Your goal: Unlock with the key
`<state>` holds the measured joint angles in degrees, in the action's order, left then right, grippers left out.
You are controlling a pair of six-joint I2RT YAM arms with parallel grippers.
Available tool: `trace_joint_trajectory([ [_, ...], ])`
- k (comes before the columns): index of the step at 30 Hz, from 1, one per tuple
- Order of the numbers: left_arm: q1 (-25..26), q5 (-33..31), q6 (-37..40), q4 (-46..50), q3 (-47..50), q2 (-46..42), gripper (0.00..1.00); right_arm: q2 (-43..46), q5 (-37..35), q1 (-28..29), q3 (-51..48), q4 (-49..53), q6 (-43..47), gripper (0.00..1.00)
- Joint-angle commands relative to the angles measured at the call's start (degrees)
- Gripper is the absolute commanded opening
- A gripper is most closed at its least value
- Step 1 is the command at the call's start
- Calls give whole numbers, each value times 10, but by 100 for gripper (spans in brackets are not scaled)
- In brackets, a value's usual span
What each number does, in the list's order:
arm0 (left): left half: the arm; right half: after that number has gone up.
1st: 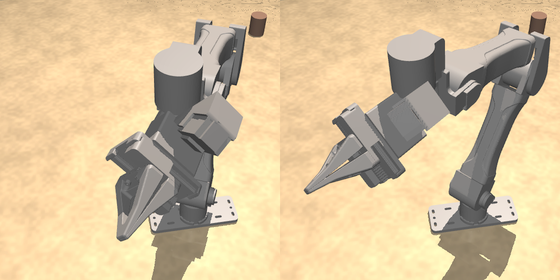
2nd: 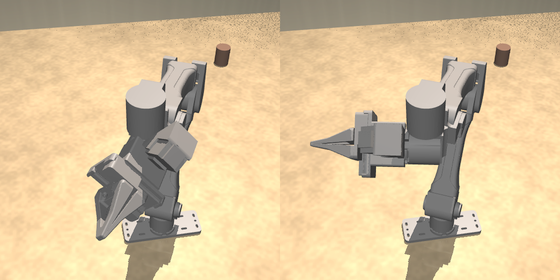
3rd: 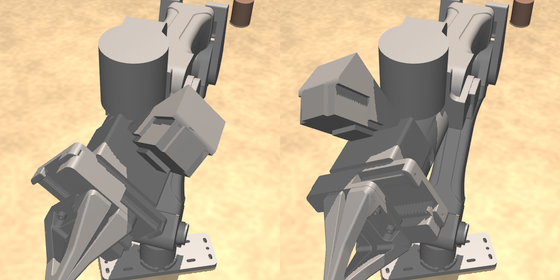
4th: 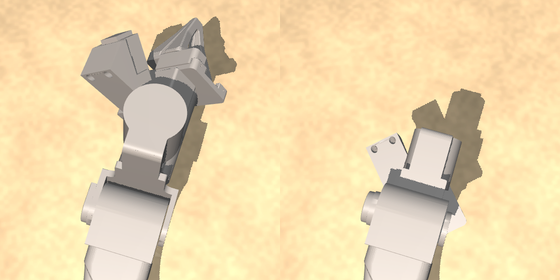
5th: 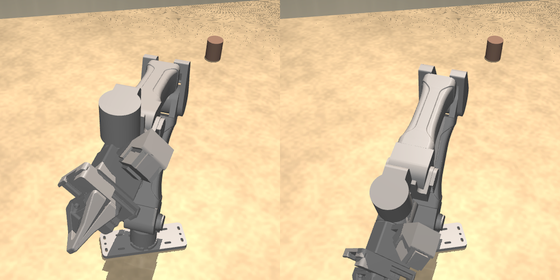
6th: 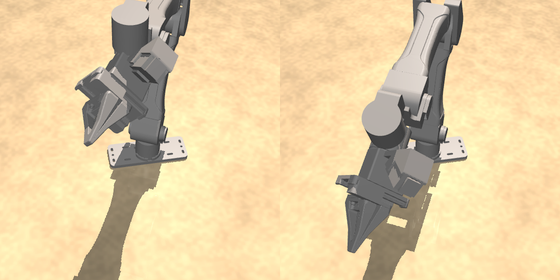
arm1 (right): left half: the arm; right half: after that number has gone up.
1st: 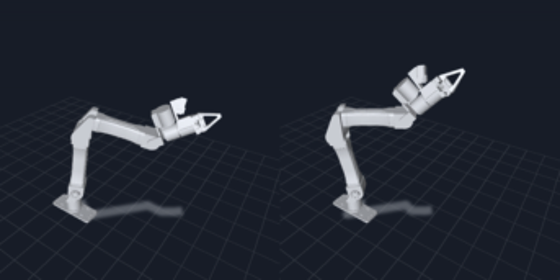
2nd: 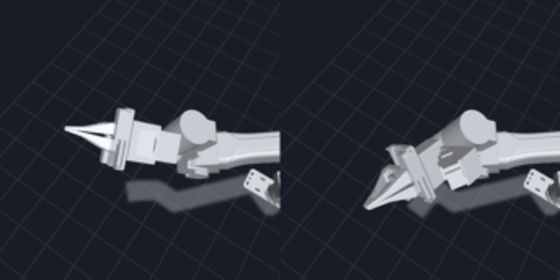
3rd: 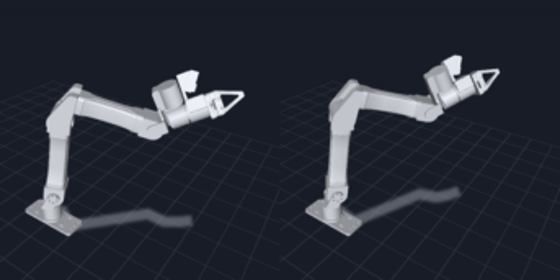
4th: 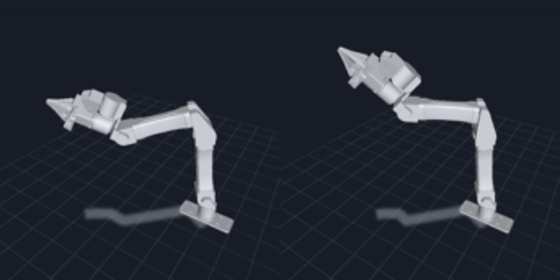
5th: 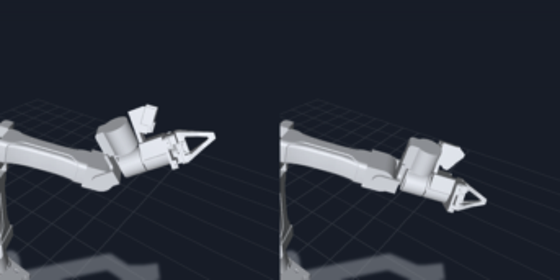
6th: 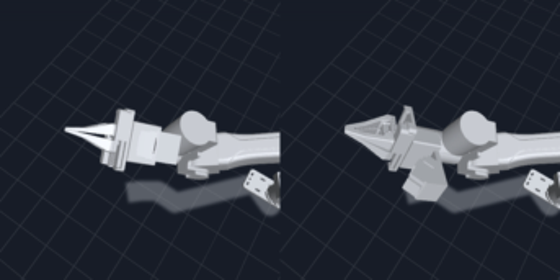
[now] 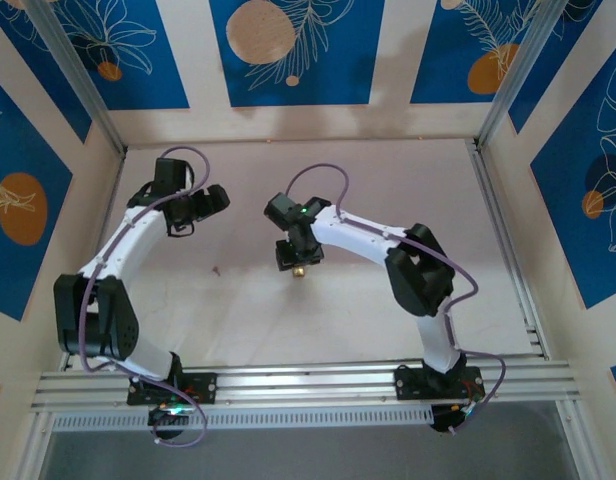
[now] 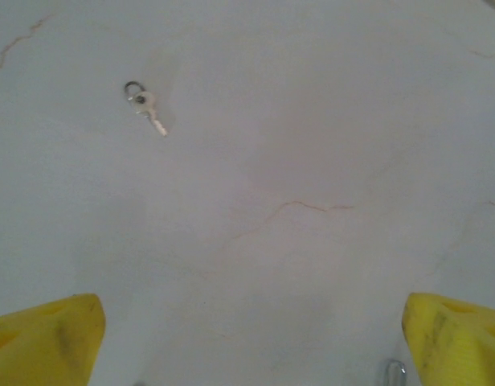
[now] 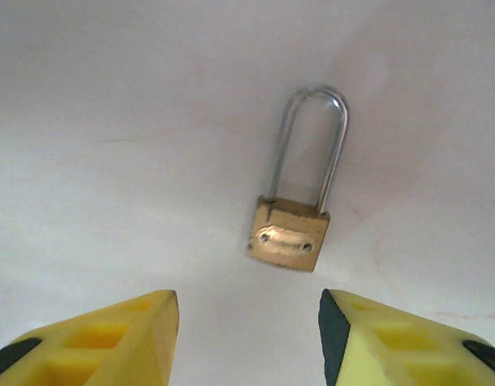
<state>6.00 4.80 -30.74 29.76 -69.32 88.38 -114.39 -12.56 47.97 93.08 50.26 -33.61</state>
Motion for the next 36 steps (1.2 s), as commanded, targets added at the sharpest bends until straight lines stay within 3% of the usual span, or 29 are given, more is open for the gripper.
trace_joint_trajectory([
  [1,-5,-44,21,55,-43,47,87,55,27,-4,-25,-16,24,51],
  [4,-10,-38,19,76,-83,103,68,95,28,-11,-67,-38,36,51],
  [6,-16,-45,19,106,-130,152,42,122,37,-20,-103,-61,39,50],
  [8,-19,-60,21,132,-183,194,30,144,50,-28,-140,-85,39,50],
  [14,-27,-105,19,210,-333,302,30,199,73,-54,-234,-130,37,49],
  [20,-54,-75,-4,262,-424,393,29,233,93,-71,-287,-157,36,49],
  [25,-57,-64,2,321,-500,463,34,239,102,-75,-301,-170,35,49],
  [33,-57,-72,0,341,-531,502,37,244,116,-75,-317,-189,28,49],
  [36,-57,-70,-4,341,-536,512,33,243,119,-76,-322,-193,28,49],
])
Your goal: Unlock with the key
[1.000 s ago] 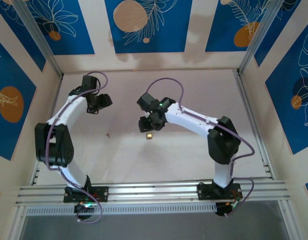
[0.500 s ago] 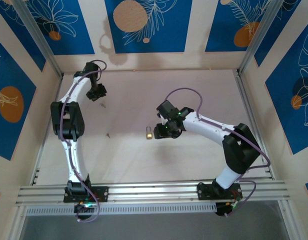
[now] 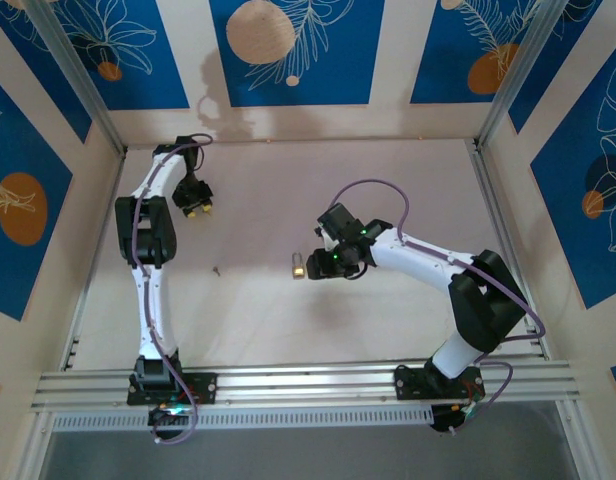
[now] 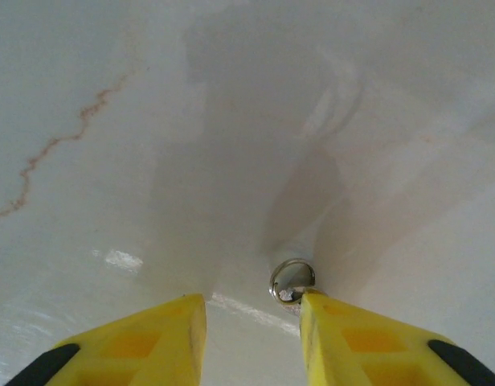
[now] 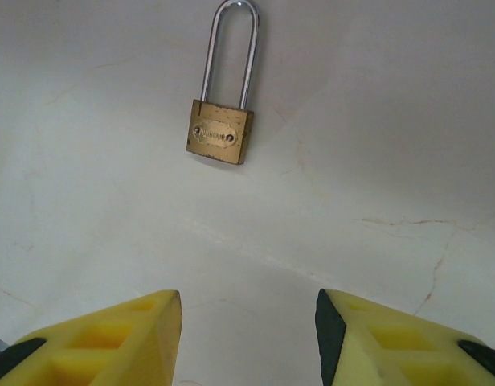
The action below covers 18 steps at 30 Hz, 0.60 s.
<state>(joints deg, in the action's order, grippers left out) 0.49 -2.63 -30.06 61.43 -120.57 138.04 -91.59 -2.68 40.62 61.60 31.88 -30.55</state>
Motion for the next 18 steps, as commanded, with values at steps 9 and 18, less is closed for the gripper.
trace_joint_trajectory([
  [9,-2,-4,-6,21,-31,20,14,16,23,-8,-17,-12,-1,49],
  [18,-1,-18,14,29,-32,2,0,10,30,-7,-16,-20,-6,49],
])
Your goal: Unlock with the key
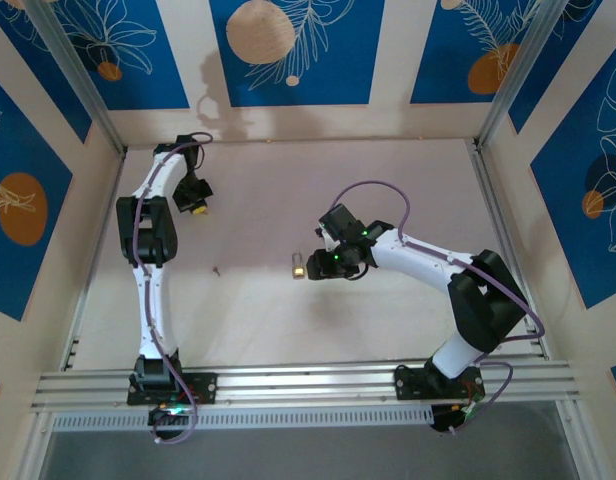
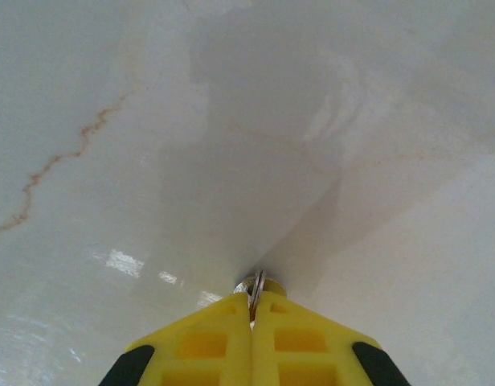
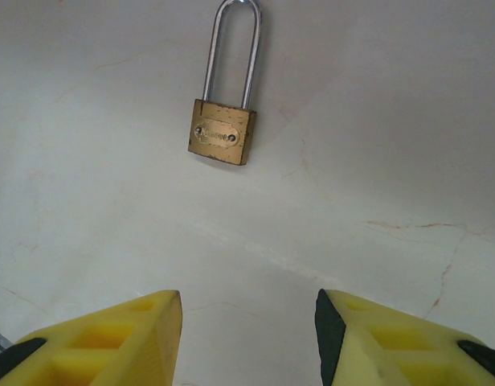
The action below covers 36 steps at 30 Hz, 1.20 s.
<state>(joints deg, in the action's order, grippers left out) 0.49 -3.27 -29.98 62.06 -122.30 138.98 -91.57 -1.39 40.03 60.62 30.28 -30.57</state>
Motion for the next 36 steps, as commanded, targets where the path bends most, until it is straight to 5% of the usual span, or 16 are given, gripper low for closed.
trace_joint_trajectory([
  [1,-1,-11,16,24,-14,-12,0,10,17,-1,-6,-5,-6,49],
  [22,90,13,80,-8,103,-206,0,43,9,-18,-35,-15,-14,48],
  [36,339,33,-13,-133,389,-421,0,184,-20,-147,-123,41,-49,47],
])
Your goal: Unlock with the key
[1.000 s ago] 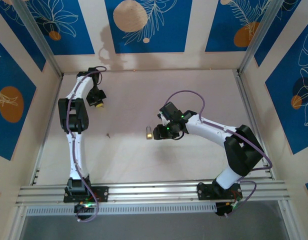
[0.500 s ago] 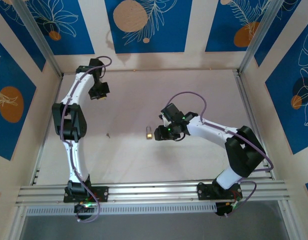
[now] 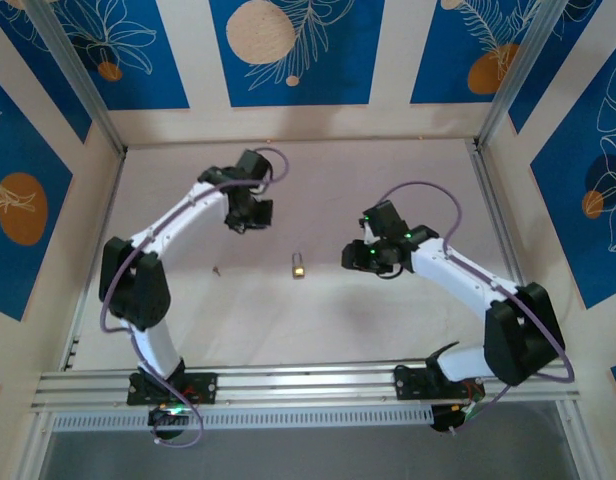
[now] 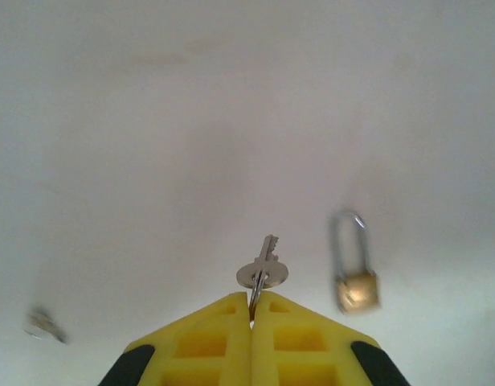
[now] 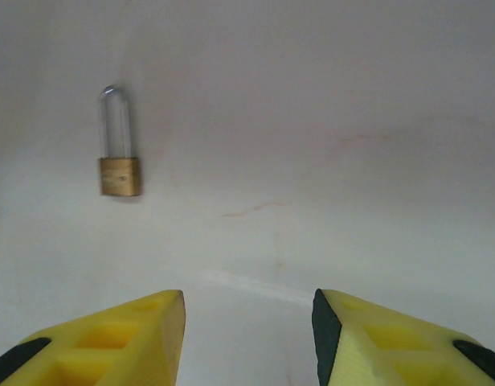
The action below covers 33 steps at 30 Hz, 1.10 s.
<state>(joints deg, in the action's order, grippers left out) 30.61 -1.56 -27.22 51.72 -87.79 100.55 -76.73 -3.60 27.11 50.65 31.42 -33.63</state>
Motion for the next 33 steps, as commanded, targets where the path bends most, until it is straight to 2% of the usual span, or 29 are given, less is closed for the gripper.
trace_joint_trajectory([
  [1,62,17,-51,-37,62,-49,0,49,0,-27,-32,32,-19,47],
  [4,122,23,-86,-67,111,-69,0,89,6,-53,-53,38,-20,48],
  [6,153,50,-112,-96,136,-69,0,107,14,-68,-63,39,-21,47],
  [11,215,85,-138,-116,135,-29,0,127,40,-102,-77,43,-21,48],
  [15,236,136,-155,-140,122,13,0,132,53,-109,-83,40,-22,47],
  [18,250,125,-154,-140,104,41,0,134,51,-110,-87,39,-23,47],
  [21,256,158,-165,-166,98,70,0,138,52,-117,-93,38,-22,47],
  [33,256,163,-124,-110,-21,176,0,149,75,-157,-114,33,-3,48],
])
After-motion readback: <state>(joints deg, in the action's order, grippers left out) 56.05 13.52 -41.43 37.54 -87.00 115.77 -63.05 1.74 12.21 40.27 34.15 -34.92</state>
